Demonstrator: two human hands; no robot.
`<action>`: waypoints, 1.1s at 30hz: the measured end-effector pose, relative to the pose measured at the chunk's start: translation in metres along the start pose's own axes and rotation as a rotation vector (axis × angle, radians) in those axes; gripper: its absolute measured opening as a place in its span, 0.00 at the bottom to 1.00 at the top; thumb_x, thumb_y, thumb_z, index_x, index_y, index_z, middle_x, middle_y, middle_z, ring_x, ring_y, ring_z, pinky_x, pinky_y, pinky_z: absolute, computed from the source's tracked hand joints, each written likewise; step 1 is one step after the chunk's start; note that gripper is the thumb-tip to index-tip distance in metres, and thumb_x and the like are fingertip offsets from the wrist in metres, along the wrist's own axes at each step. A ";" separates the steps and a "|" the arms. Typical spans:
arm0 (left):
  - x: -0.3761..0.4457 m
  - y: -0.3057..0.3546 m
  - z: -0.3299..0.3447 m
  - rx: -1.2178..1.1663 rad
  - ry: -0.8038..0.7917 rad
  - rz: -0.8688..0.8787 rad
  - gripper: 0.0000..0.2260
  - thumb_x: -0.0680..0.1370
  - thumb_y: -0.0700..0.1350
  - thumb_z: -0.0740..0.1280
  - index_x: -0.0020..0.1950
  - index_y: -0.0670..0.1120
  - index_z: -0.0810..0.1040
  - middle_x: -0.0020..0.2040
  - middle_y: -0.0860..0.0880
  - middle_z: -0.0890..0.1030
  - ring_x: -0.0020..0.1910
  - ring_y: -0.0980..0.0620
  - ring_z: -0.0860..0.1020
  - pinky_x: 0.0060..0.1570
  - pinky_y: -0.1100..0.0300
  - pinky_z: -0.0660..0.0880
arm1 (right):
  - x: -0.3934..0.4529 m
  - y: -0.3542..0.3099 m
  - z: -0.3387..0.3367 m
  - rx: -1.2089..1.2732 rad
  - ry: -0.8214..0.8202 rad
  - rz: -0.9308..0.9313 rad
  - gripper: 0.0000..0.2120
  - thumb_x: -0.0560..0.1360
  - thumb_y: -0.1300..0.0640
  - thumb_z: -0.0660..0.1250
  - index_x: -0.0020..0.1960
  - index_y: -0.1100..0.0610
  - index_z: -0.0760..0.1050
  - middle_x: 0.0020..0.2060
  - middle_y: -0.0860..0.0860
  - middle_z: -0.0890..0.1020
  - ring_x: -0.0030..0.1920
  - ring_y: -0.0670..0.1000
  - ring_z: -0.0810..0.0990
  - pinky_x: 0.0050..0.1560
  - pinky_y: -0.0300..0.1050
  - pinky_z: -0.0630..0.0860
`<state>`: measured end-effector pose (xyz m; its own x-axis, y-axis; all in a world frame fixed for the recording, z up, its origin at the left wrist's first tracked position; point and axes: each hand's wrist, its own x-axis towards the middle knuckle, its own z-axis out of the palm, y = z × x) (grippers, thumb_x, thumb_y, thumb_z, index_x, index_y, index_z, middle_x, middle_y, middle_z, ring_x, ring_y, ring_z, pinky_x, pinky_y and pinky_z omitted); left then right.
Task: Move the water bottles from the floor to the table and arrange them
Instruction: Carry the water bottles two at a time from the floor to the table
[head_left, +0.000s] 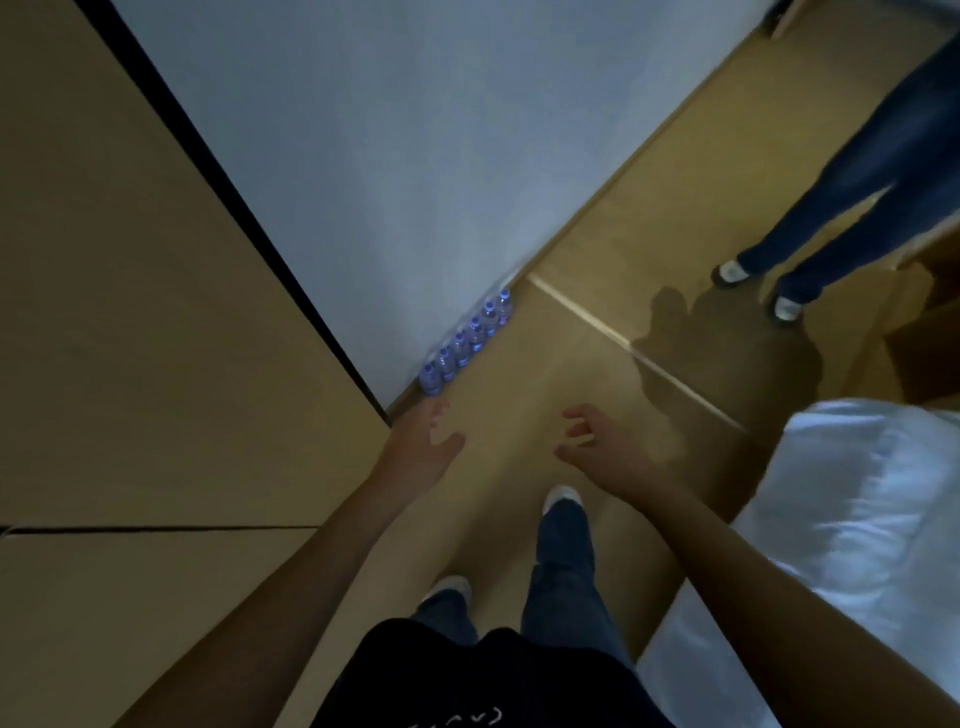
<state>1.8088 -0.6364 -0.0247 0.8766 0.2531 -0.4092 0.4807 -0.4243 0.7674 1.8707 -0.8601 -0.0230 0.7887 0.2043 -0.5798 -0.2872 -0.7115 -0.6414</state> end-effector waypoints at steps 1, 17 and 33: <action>0.012 0.005 0.005 -0.017 0.034 -0.024 0.19 0.76 0.41 0.69 0.66 0.40 0.72 0.63 0.45 0.76 0.62 0.49 0.74 0.54 0.66 0.65 | 0.019 -0.003 -0.012 -0.037 -0.028 -0.020 0.23 0.76 0.57 0.70 0.68 0.56 0.68 0.57 0.53 0.75 0.53 0.50 0.74 0.50 0.42 0.69; 0.155 0.043 0.053 -0.152 0.378 -0.363 0.19 0.76 0.43 0.70 0.66 0.43 0.73 0.62 0.45 0.77 0.63 0.48 0.75 0.57 0.62 0.67 | 0.259 -0.069 -0.099 -0.343 -0.361 -0.251 0.23 0.75 0.54 0.70 0.68 0.54 0.69 0.61 0.54 0.78 0.51 0.48 0.77 0.42 0.38 0.71; 0.345 -0.088 0.133 -0.147 0.455 -0.547 0.19 0.77 0.45 0.69 0.66 0.43 0.72 0.62 0.46 0.77 0.63 0.50 0.74 0.54 0.64 0.66 | 0.502 -0.029 0.017 -0.431 -0.524 -0.348 0.21 0.76 0.56 0.69 0.67 0.57 0.70 0.62 0.55 0.77 0.56 0.51 0.79 0.50 0.40 0.73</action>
<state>2.0718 -0.6273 -0.2986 0.4006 0.7461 -0.5318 0.8121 -0.0203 0.5832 2.2656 -0.7256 -0.3039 0.4030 0.6808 -0.6117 0.2529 -0.7252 -0.6404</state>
